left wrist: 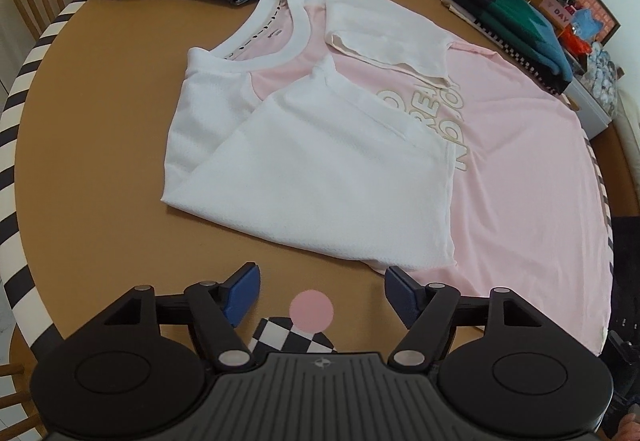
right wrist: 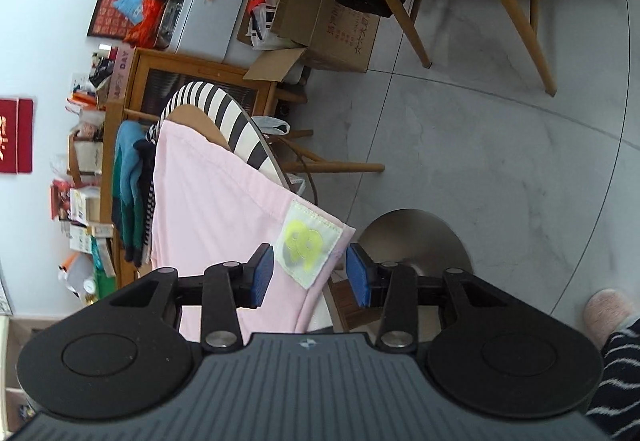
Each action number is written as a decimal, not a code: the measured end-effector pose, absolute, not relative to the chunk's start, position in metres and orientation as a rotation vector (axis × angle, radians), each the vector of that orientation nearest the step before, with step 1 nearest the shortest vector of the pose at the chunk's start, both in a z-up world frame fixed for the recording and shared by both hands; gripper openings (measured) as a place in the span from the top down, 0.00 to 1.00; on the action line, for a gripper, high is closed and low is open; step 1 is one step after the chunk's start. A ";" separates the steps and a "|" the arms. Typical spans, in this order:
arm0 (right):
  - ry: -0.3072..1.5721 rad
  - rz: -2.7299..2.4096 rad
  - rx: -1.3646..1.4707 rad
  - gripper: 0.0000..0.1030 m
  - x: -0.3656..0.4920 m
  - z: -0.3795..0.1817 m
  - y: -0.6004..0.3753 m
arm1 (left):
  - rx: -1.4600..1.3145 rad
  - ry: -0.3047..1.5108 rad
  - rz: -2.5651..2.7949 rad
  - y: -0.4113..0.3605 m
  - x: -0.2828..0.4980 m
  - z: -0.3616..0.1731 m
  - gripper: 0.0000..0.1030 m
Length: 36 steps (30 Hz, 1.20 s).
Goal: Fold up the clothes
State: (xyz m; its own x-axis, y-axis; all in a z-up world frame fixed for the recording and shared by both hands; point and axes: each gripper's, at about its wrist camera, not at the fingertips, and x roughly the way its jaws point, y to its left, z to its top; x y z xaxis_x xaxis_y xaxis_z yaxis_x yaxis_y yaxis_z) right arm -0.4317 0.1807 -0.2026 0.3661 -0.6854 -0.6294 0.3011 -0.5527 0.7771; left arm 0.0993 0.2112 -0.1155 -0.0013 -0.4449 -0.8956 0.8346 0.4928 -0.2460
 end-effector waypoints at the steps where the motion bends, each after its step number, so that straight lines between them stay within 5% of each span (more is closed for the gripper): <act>1: -0.352 -1.355 1.706 0.59 -0.432 -0.202 0.181 | 0.404 1.195 -1.051 0.211 0.100 -0.116 0.29; 8: -0.284 -1.417 1.491 0.81 -0.425 -0.173 0.174 | 0.389 1.201 -1.063 0.212 0.102 -0.117 0.27; 14: -0.074 -1.389 1.342 0.88 -0.398 -0.147 0.157 | 0.355 1.231 -1.032 0.214 0.108 -0.116 0.26; 21: -0.019 -1.360 1.356 0.89 -0.389 -0.144 0.151 | -0.012 1.410 -0.924 0.232 0.161 -0.125 0.25; 26: -0.011 -1.337 1.365 0.89 -0.391 -0.144 0.148 | -0.126 1.415 -0.879 0.228 0.176 -0.131 0.47; 30: 0.003 -1.333 1.356 0.90 -0.390 -0.141 0.144 | -0.139 1.416 -0.823 0.228 0.180 -0.140 0.93; 36: 0.053 -1.336 1.328 0.92 -0.390 -0.136 0.145 | -0.122 1.325 -0.816 0.242 0.179 -0.140 0.98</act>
